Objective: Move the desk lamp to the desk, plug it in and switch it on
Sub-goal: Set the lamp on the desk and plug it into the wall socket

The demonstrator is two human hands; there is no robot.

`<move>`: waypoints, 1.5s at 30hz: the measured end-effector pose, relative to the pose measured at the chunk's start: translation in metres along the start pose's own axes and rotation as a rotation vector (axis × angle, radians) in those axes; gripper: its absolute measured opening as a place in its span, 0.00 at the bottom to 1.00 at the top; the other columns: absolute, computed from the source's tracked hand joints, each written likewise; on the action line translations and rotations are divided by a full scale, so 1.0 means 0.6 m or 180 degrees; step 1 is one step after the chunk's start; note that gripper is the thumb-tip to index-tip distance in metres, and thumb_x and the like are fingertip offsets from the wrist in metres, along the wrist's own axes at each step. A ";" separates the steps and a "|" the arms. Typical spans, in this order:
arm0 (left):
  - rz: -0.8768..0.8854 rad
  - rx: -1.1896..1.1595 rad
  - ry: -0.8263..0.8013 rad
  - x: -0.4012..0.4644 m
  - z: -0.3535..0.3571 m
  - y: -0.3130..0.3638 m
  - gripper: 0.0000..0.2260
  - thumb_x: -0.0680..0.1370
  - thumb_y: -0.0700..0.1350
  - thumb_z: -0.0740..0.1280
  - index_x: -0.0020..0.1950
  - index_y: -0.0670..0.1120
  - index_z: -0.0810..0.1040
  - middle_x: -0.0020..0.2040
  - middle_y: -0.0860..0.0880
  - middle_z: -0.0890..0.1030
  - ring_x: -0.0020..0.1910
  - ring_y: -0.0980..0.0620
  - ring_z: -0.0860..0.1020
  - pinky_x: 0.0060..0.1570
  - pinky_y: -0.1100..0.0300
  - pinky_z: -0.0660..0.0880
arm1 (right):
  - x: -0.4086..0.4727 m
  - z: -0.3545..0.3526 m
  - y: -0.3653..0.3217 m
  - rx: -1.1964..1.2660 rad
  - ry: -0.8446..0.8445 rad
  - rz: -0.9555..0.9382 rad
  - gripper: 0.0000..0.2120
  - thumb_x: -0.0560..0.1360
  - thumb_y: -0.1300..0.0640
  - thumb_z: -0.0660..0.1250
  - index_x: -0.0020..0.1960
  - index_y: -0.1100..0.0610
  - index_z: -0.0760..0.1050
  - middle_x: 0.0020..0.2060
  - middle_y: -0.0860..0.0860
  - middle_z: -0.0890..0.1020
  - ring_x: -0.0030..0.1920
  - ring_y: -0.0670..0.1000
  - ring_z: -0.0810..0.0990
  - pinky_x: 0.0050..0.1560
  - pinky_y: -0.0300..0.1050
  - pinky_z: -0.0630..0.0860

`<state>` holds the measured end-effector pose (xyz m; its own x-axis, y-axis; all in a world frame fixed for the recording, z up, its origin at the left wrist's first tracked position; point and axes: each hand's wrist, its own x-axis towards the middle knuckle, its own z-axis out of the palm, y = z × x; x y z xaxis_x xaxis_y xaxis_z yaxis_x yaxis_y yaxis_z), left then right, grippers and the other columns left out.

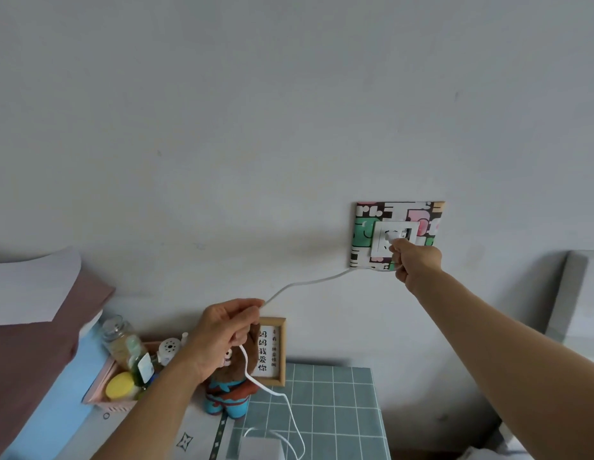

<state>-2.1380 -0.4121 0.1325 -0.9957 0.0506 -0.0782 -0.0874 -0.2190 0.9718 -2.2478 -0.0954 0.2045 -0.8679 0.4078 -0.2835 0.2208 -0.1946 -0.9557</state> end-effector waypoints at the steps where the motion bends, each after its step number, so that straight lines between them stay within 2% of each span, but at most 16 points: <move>1: 0.0019 0.0071 -0.0016 0.001 0.007 0.002 0.11 0.68 0.42 0.74 0.49 0.42 0.85 0.34 0.43 0.71 0.26 0.55 0.64 0.26 0.66 0.64 | 0.000 0.002 -0.001 0.0018 0.0016 0.0019 0.11 0.75 0.62 0.66 0.34 0.61 0.75 0.27 0.53 0.72 0.25 0.48 0.65 0.17 0.31 0.59; 5: 0.0251 0.0372 -0.0027 0.003 0.042 0.005 0.08 0.70 0.41 0.73 0.48 0.46 0.86 0.28 0.49 0.73 0.25 0.55 0.65 0.26 0.66 0.65 | -0.003 0.007 0.000 0.0046 0.0035 0.0061 0.10 0.75 0.62 0.66 0.35 0.61 0.74 0.27 0.52 0.72 0.25 0.48 0.64 0.18 0.31 0.59; 8: 0.0562 0.0581 0.0067 0.005 0.077 0.003 0.07 0.74 0.38 0.71 0.50 0.46 0.84 0.28 0.54 0.77 0.25 0.59 0.71 0.29 0.67 0.70 | -0.007 0.012 0.002 0.0040 0.0084 0.0088 0.11 0.75 0.60 0.67 0.35 0.60 0.74 0.28 0.51 0.73 0.25 0.48 0.65 0.20 0.34 0.61; 10: 0.0716 0.0657 0.0169 0.011 0.101 -0.005 0.07 0.75 0.38 0.70 0.52 0.45 0.83 0.31 0.53 0.80 0.27 0.61 0.74 0.30 0.68 0.72 | -0.008 0.015 0.002 0.0028 0.0155 0.0104 0.11 0.75 0.59 0.68 0.34 0.60 0.74 0.29 0.51 0.74 0.26 0.48 0.67 0.22 0.36 0.63; 12: 0.0795 0.0649 0.0223 0.017 0.124 -0.015 0.07 0.75 0.37 0.69 0.52 0.44 0.83 0.34 0.50 0.81 0.27 0.59 0.73 0.30 0.68 0.72 | -0.006 0.015 0.001 0.0064 0.0197 0.0118 0.11 0.75 0.59 0.68 0.35 0.59 0.74 0.29 0.51 0.74 0.27 0.48 0.69 0.20 0.33 0.63; 14: 0.0838 0.0583 0.0292 0.026 0.142 -0.024 0.07 0.76 0.37 0.68 0.52 0.44 0.83 0.33 0.50 0.80 0.28 0.58 0.73 0.29 0.67 0.71 | -0.001 0.015 -0.001 0.0134 0.0227 0.0134 0.10 0.74 0.60 0.69 0.36 0.59 0.73 0.29 0.52 0.75 0.28 0.48 0.70 0.18 0.31 0.64; 17: 0.0873 0.0417 0.0428 0.043 0.164 -0.034 0.05 0.77 0.42 0.68 0.48 0.45 0.84 0.29 0.50 0.75 0.26 0.59 0.69 0.28 0.68 0.66 | 0.001 0.013 -0.005 0.0205 0.0216 0.0158 0.09 0.74 0.61 0.69 0.36 0.60 0.72 0.30 0.53 0.75 0.28 0.49 0.70 0.17 0.30 0.64; 20: 0.0748 0.0221 0.0582 0.057 0.177 -0.037 0.06 0.77 0.46 0.69 0.46 0.48 0.85 0.26 0.49 0.72 0.23 0.58 0.65 0.25 0.68 0.63 | 0.004 0.008 -0.012 0.0219 0.0162 0.0165 0.10 0.74 0.63 0.68 0.34 0.60 0.71 0.29 0.53 0.73 0.27 0.49 0.68 0.17 0.29 0.63; 26: 0.0470 0.0227 0.0361 0.066 0.189 -0.037 0.07 0.76 0.45 0.71 0.45 0.43 0.85 0.33 0.46 0.81 0.24 0.54 0.65 0.22 0.65 0.61 | 0.009 0.006 -0.019 0.0107 0.0150 0.0187 0.09 0.73 0.65 0.67 0.35 0.61 0.71 0.29 0.54 0.73 0.26 0.49 0.67 0.17 0.30 0.62; 29: 0.0510 0.0172 0.0310 0.072 0.185 -0.031 0.06 0.76 0.42 0.69 0.50 0.46 0.85 0.32 0.45 0.80 0.23 0.55 0.62 0.22 0.66 0.60 | 0.011 0.007 -0.018 0.0111 0.0129 0.0190 0.09 0.73 0.66 0.66 0.35 0.61 0.71 0.29 0.54 0.73 0.26 0.49 0.67 0.17 0.30 0.62; 34: 0.0435 0.0182 0.0231 0.078 0.184 -0.034 0.08 0.76 0.38 0.68 0.51 0.47 0.85 0.31 0.44 0.79 0.23 0.55 0.62 0.22 0.67 0.59 | 0.023 0.013 -0.025 0.0161 0.0096 0.0255 0.02 0.73 0.67 0.66 0.45 0.63 0.74 0.30 0.55 0.74 0.26 0.49 0.68 0.17 0.30 0.64; 38: 0.0362 0.0163 0.0180 0.081 0.176 -0.038 0.09 0.76 0.38 0.69 0.51 0.48 0.86 0.31 0.45 0.79 0.24 0.53 0.61 0.23 0.64 0.57 | 0.033 0.017 -0.026 0.0081 0.0115 0.0291 0.05 0.73 0.68 0.64 0.39 0.63 0.72 0.32 0.57 0.75 0.27 0.50 0.69 0.17 0.31 0.64; 42: 0.0292 0.0217 0.0209 0.084 0.175 -0.041 0.09 0.76 0.39 0.69 0.52 0.48 0.86 0.32 0.45 0.80 0.25 0.53 0.64 0.25 0.63 0.59 | 0.032 0.019 -0.028 0.0091 0.0190 0.0334 0.06 0.73 0.68 0.65 0.38 0.63 0.72 0.31 0.56 0.76 0.27 0.50 0.70 0.17 0.31 0.66; 45: 0.0332 0.0314 0.0220 0.078 0.178 -0.041 0.08 0.76 0.38 0.69 0.52 0.44 0.85 0.33 0.45 0.81 0.25 0.53 0.68 0.26 0.62 0.64 | 0.029 0.011 -0.029 0.0047 -0.0018 0.0363 0.04 0.75 0.64 0.68 0.42 0.63 0.74 0.34 0.58 0.79 0.27 0.50 0.72 0.18 0.34 0.69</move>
<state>-2.1794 -0.3003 0.1288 -0.9993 -0.0353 0.0126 0.0168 -0.1228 0.9923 -2.2694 -0.0906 0.2169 -0.8401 0.3773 -0.3897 0.3116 -0.2525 -0.9161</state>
